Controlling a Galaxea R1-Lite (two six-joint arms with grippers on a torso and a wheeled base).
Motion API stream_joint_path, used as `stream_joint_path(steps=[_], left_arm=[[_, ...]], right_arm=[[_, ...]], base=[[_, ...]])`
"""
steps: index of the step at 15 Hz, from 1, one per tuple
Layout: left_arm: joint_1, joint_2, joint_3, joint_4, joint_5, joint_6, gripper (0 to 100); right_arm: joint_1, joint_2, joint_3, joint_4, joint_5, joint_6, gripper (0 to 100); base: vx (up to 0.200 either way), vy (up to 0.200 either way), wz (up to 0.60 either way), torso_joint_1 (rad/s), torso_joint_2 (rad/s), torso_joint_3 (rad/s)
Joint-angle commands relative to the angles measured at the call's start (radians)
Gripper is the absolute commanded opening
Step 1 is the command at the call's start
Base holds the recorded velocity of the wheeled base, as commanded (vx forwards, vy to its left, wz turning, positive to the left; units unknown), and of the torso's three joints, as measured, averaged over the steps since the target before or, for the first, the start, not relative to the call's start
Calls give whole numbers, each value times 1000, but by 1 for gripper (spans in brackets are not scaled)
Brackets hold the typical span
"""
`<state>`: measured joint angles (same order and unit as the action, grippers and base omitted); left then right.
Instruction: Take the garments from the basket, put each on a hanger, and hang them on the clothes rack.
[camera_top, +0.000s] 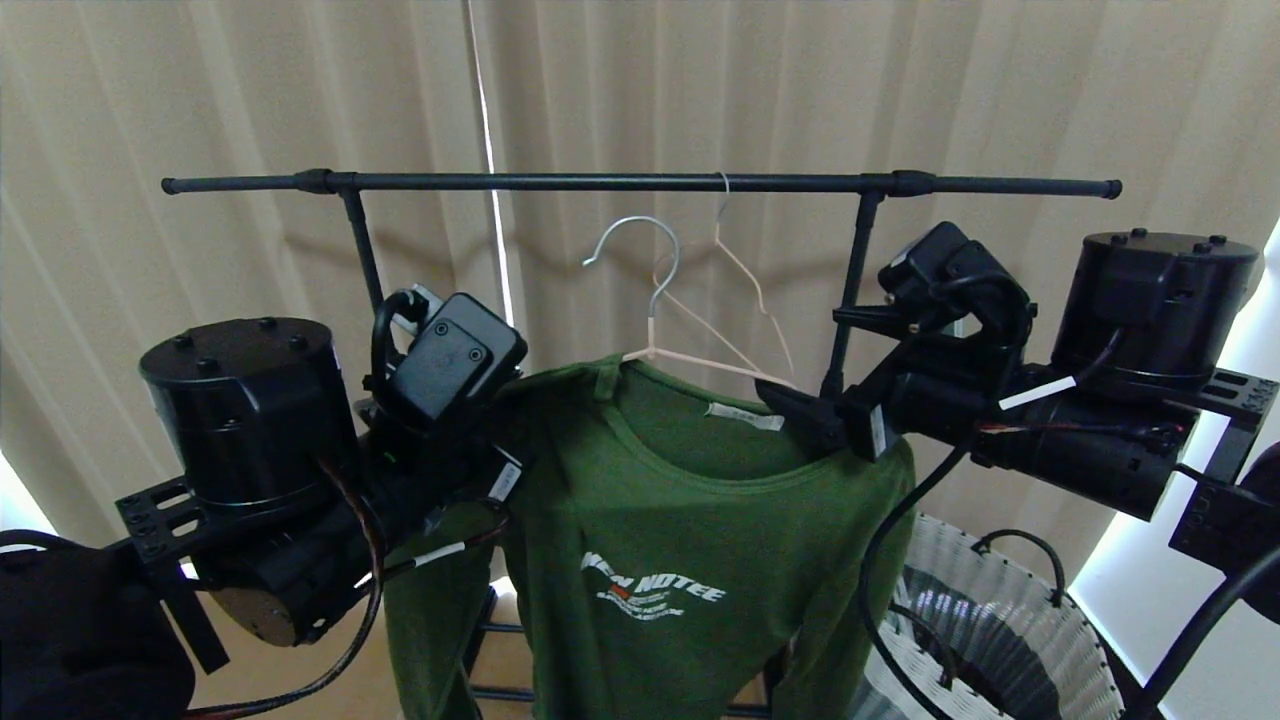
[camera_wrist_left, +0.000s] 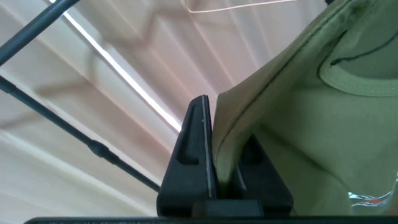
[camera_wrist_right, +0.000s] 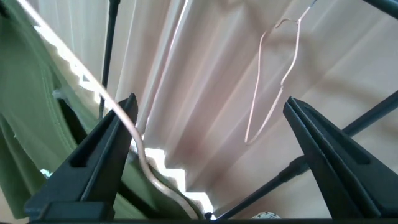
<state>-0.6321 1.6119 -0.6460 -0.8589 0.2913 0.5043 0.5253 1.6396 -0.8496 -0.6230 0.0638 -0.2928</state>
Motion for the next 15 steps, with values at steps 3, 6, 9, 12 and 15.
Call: stream_joint_path(steps=[3,6,9,12,15], left_arm=[[-20,-12,20,-3,-7,-9,0],[-21,-9,11,-3,-7,-9,0],[-54,-6,-1,-3,-7,-21,0],[-61,-6,-4,-2,-7,-30,0],[-58,-3,-6,-2,-6,-30,0]], right_arm=[[1,14,0,0,-1,0,100],[16,16,0,0,-1,0,100],[38,25,7,0,1,0,100],[48,29,7,0,-1,-3,0],[48,26,9,0,-1,-3,0]], base=[[0,0,0,0,0,0],[0,0,0,0,0,0],[0,0,0,0,0,0],[0,0,0,0,0,0],[0,0,0,0,0,0]])
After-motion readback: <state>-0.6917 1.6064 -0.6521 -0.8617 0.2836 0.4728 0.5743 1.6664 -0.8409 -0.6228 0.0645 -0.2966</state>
